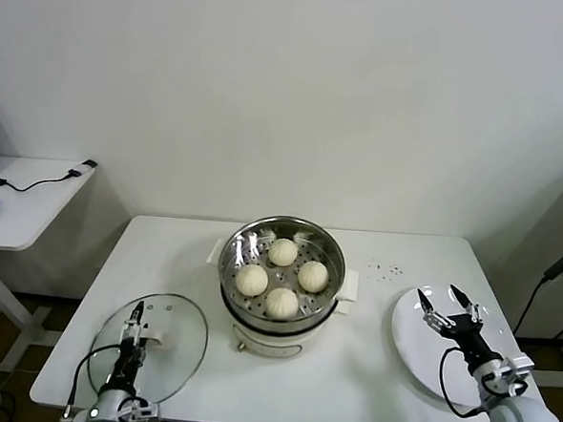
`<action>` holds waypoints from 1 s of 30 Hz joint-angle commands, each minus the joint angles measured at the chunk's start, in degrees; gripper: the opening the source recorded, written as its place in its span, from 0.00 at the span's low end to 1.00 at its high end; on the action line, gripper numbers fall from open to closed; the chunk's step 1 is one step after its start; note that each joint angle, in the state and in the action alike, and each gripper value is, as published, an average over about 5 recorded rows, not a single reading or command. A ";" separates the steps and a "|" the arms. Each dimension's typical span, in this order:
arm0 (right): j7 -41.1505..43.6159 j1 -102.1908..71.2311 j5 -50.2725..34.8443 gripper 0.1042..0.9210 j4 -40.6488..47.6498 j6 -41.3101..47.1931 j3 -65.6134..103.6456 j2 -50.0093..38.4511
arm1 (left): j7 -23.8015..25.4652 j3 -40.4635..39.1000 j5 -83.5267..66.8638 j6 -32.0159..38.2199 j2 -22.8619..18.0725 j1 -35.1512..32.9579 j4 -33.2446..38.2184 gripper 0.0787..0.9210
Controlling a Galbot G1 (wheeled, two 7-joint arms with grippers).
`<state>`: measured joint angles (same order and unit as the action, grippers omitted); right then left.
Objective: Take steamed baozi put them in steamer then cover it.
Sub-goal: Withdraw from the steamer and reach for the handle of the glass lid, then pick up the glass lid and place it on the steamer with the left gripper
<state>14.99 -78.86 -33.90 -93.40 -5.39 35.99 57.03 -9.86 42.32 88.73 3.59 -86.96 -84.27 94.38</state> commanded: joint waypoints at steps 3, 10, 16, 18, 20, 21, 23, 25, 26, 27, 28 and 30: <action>0.91 -0.19 2.28 0.88 1.28 -0.87 0.10 1.17 | -1.60 -0.13 -4.74 1.26 0.16 1.24 -2.05 0.70; 1.33 0.02 3.06 0.88 1.90 -1.26 0.02 1.98 | -1.60 -0.03 -4.99 1.96 0.22 1.59 -2.88 0.47; 1.76 0.10 3.26 0.88 2.51 -1.56 0.31 2.12 | -1.69 -0.16 -6.84 2.25 0.38 0.85 -0.90 0.26; 1.85 0.19 3.27 0.88 2.67 -1.61 0.40 2.10 | -1.62 -0.32 -7.52 2.10 0.60 0.29 0.80 0.19; 1.91 0.25 3.27 0.88 2.79 -1.66 0.47 2.07 | -1.46 -0.51 -8.33 1.71 0.94 -0.51 3.02 0.13; 1.95 0.28 3.27 0.88 2.88 -1.68 0.51 2.05 | -1.38 -0.61 -8.83 1.36 1.14 -0.97 4.30 0.11; 2.00 0.36 3.29 0.88 3.07 -1.73 0.59 1.99 | -1.23 -0.71 -9.64 0.27 1.60 -1.97 7.22 0.08; 2.03 0.50 3.34 0.88 3.31 -1.79 0.65 1.91 | -0.94 -0.73 -10.20 -1.58 2.18 -3.02 10.50 0.08; 2.04 0.58 3.37 0.88 3.45 -1.82 0.68 1.86 | -0.74 -0.74 -10.37 -2.88 2.53 -3.55 12.24 0.08; 2.04 0.68 3.41 0.88 3.57 -1.84 0.70 1.80 | -0.52 -0.81 -10.48 -4.30 2.94 -4.13 13.96 0.08; 2.04 0.77 3.44 0.88 3.69 -1.85 0.71 1.73 | -0.25 -0.99 -10.56 -5.95 3.49 -4.70 15.74 0.08; 2.04 0.97 3.51 0.88 3.86 -1.85 0.69 1.55 | 0.27 -1.76 -10.66 -10.00 5.15 -5.86 19.15 0.08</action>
<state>16.97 -78.10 -30.61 -89.96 -7.19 36.64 58.70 -10.74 41.57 80.26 3.37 -84.99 -86.12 99.35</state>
